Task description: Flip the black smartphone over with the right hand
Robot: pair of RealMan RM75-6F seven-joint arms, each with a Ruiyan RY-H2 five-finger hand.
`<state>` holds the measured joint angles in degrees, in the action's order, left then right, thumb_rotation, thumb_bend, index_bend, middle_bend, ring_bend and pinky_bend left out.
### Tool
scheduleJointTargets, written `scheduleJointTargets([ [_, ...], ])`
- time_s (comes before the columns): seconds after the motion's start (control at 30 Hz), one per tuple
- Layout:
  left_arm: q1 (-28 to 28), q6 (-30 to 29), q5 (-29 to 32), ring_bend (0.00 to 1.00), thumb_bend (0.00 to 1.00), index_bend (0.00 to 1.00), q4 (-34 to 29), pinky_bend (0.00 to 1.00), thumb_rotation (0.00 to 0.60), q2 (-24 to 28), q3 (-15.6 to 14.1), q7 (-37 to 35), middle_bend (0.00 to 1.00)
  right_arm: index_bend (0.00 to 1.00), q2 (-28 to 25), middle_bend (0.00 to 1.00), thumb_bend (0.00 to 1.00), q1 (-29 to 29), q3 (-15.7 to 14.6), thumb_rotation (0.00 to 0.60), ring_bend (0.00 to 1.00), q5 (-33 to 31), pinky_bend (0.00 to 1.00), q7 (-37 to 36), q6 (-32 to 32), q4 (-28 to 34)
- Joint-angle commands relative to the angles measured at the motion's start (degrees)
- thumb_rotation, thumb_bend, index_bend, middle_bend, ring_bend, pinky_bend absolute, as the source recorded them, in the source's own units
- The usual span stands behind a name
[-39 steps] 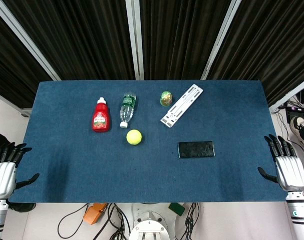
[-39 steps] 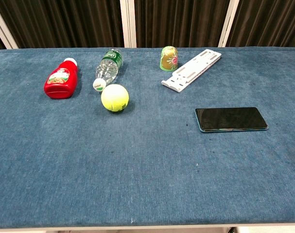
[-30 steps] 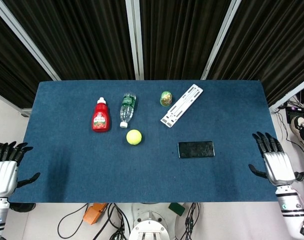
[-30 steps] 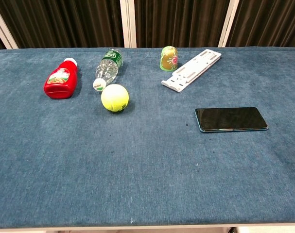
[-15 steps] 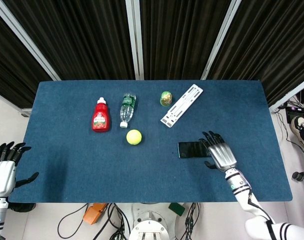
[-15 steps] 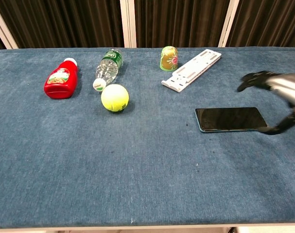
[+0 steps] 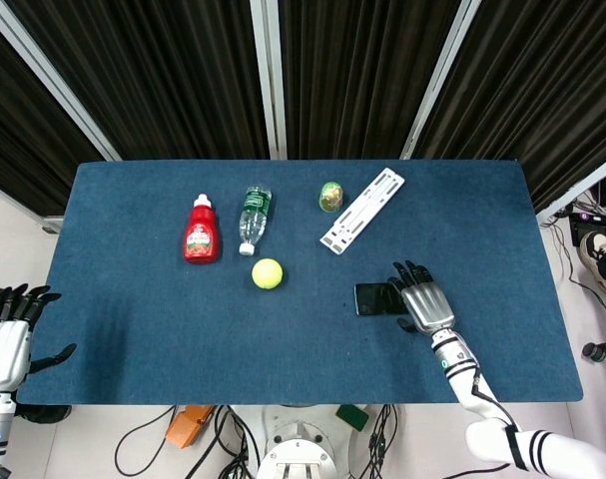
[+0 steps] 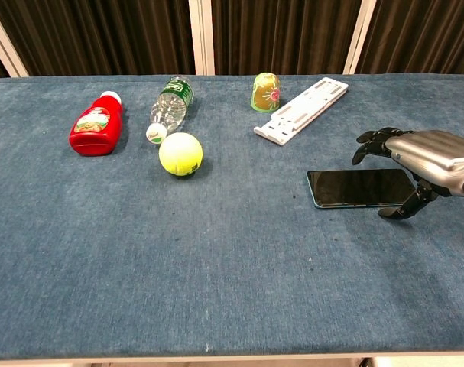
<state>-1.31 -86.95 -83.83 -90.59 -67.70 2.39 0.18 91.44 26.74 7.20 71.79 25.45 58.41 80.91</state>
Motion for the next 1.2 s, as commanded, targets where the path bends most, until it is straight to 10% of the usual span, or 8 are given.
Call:
scheduleJointTargets([
  [0.03, -0.04, 0.07, 0.01, 0.07, 0.15, 0.24, 0.19, 0.00, 0.600, -0.09, 0.02, -0.19, 0.15, 0.31, 0.00, 0.12, 0.34, 0.30, -0.06, 0.600, 0.00, -0.75, 0.16, 0.13, -0.43, -0.14],
  [0.67, 0.13, 0.13, 0.49, 0.07, 0.15, 0.24, 1.04, 0.00, 0.600, -0.51, 0.08, -0.75, 0.15, 0.33, 0.41, 0.12, 0.37, 3.19, -0.30, 0.600, 0.00, -4.97, 0.16, 0.39, -3.88, -1.83],
  [1.2, 0.34, 0.08, 0.88, 0.07, 0.15, 0.24, 1.50, 0.00, 0.600, -0.49, 0.19, -1.15, 0.15, 0.34, -1.43, 0.12, 0.93, 6.41, -0.30, 0.600, 0.00, -7.92, 0.16, 0.11, -8.15, -2.02],
])
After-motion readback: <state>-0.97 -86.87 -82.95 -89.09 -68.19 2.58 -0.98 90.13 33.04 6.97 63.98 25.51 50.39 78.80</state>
